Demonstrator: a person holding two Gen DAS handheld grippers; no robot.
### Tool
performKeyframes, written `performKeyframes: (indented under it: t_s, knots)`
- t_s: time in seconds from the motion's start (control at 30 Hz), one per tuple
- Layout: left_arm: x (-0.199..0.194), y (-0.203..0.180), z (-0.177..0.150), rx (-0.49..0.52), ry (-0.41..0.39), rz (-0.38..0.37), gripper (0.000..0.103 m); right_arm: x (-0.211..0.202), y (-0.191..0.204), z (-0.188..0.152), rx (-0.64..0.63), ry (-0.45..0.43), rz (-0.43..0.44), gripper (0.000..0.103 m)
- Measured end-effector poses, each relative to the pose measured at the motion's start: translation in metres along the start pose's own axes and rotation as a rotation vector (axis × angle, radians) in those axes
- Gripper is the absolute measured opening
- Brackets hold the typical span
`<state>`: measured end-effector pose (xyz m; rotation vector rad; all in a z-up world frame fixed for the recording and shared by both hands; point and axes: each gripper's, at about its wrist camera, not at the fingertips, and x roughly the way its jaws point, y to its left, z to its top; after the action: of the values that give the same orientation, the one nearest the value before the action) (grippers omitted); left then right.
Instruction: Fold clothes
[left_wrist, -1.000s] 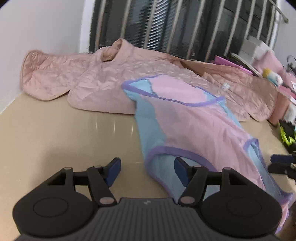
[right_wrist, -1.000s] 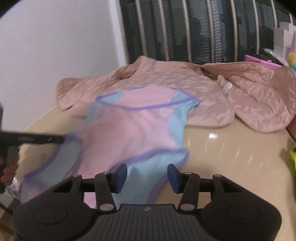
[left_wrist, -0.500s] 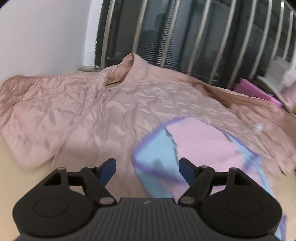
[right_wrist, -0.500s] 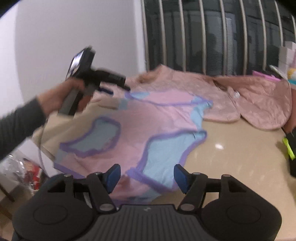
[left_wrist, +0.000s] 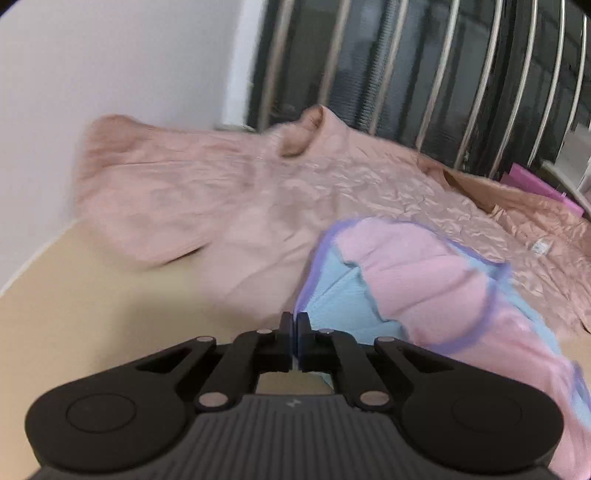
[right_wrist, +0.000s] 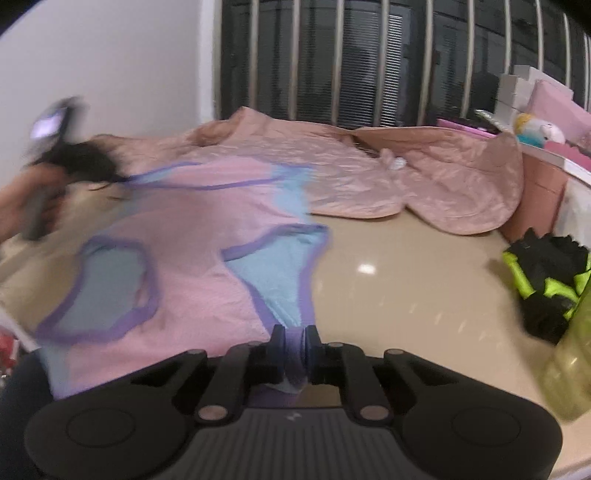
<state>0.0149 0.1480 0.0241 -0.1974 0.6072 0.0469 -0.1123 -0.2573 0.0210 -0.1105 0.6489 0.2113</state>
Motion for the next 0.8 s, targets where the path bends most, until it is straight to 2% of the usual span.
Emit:
performKeyframes:
  t_s: [0.17,0.23,0.3,0.33,0.37,0.43,0.47,0.5,0.57,0.67,0.73,0.77,0.8]
  knots:
    - [-0.101,0.021,-0.071,-0.093,-0.017,0.055,0.001,0.034,-0.026,0.026,-0.020,0.017,-0.060,0.010]
    - [-0.127,0.019,-0.092,-0.113,-0.005,0.067,0.001,0.054,-0.027,0.040,-0.068,0.023,-0.069,0.010]
    - [-0.143,0.011,-0.103,-0.107,0.020,0.034,0.002,0.076,-0.026,0.055,-0.101,0.026,-0.066,0.010]
    - [-0.150,0.007,-0.108,-0.098,0.028,0.024,0.006,0.086,-0.027,0.063,-0.105,0.029,-0.073,0.010]
    - [-0.155,0.001,-0.110,-0.061,0.020,0.038,0.015,0.094,-0.029,0.071,-0.103,0.034,-0.085,0.015]
    - [-0.166,-0.006,-0.107,0.007,-0.020,0.064,0.033,0.090,-0.032,0.080,-0.085,0.021,-0.088,0.018]
    - [-0.168,-0.003,-0.102,0.021,-0.049,0.066,0.037,0.079,-0.034,0.081,-0.071,-0.001,-0.078,0.024]
    - [-0.171,0.000,-0.096,0.034,-0.077,0.067,0.039,0.069,-0.036,0.082,-0.058,-0.023,-0.067,0.037]
    - [-0.165,0.007,-0.081,0.059,-0.087,0.052,0.043,0.042,-0.042,0.071,0.006,-0.053,-0.032,0.046]
    - [-0.131,0.010,-0.067,0.120,-0.035,0.005,0.044,0.013,-0.043,0.040,0.110,-0.034,0.039,0.045]
    - [-0.107,0.009,-0.060,0.164,0.005,-0.024,0.044,-0.003,-0.032,0.018,0.136,-0.035,0.051,0.034]
    - [-0.099,0.006,-0.062,0.177,0.023,-0.016,0.044,-0.011,-0.026,0.009,0.147,-0.039,0.046,0.024]
    - [-0.099,0.005,-0.064,0.178,0.028,-0.015,0.044,-0.014,-0.019,0.002,0.149,-0.033,0.043,0.023]
